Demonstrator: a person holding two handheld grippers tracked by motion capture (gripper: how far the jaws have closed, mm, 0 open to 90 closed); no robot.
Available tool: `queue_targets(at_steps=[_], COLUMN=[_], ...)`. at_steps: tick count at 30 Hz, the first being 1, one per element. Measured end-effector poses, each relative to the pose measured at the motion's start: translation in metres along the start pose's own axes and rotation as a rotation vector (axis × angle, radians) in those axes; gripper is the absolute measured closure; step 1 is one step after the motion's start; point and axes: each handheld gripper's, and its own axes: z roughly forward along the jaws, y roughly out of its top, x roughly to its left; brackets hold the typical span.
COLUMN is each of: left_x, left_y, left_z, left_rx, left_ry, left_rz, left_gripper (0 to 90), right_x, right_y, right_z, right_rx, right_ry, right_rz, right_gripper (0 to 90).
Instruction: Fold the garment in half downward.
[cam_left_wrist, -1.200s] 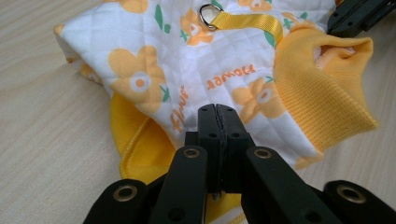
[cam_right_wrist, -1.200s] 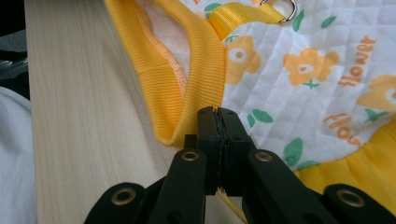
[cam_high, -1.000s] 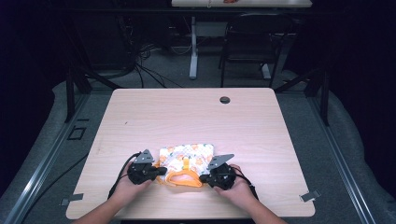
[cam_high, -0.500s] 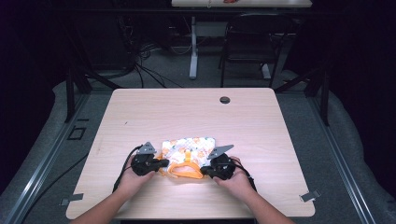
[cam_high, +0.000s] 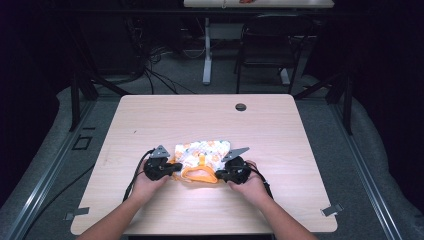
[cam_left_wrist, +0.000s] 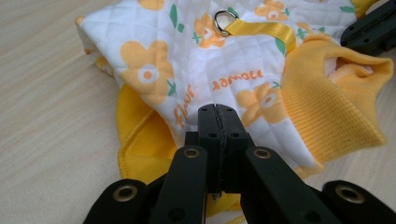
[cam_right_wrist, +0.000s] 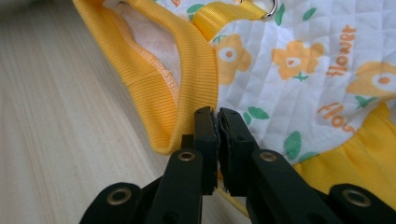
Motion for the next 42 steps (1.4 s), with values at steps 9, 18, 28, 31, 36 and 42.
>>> queue_targets(at_steps=[9, 18, 28, 31, 36, 42], left_x=[0.005, -0.001, -0.027, -0.030, -0.031, -0.029], left_y=[0.005, 0.013, 0.018, 0.012, 0.000, -0.007], left_z=[0.004, -0.002, -0.011, -0.011, -0.014, -0.031], left_rx=[0.000, 0.002, 0.001, 0.024, 0.047, 0.015], left_ry=[0.035, 0.045, -0.015, -0.013, -0.006, -0.018], left_rz=[0.013, 0.036, 0.110, 0.131, 0.157, 0.121], left_gripper=[89.6, 88.8, 88.6, 88.1, 86.9, 86.0], right_x=[-0.007, -0.006, 0.004, 0.007, 0.009, 0.011], right_y=[0.007, 0.007, 0.008, 0.007, 0.001, -0.006], right_z=[0.006, 0.003, -0.006, -0.008, -0.014, -0.026], right_rx=[-0.012, -0.016, -0.030, -0.032, -0.030, -0.053], right_ry=[-0.014, -0.018, -0.021, -0.022, -0.019, -0.018], right_rz=[0.014, 0.009, -0.026, -0.033, -0.041, -0.023], right_gripper=[85.5, 84.9, 84.6, 84.5, 83.7, 81.6])
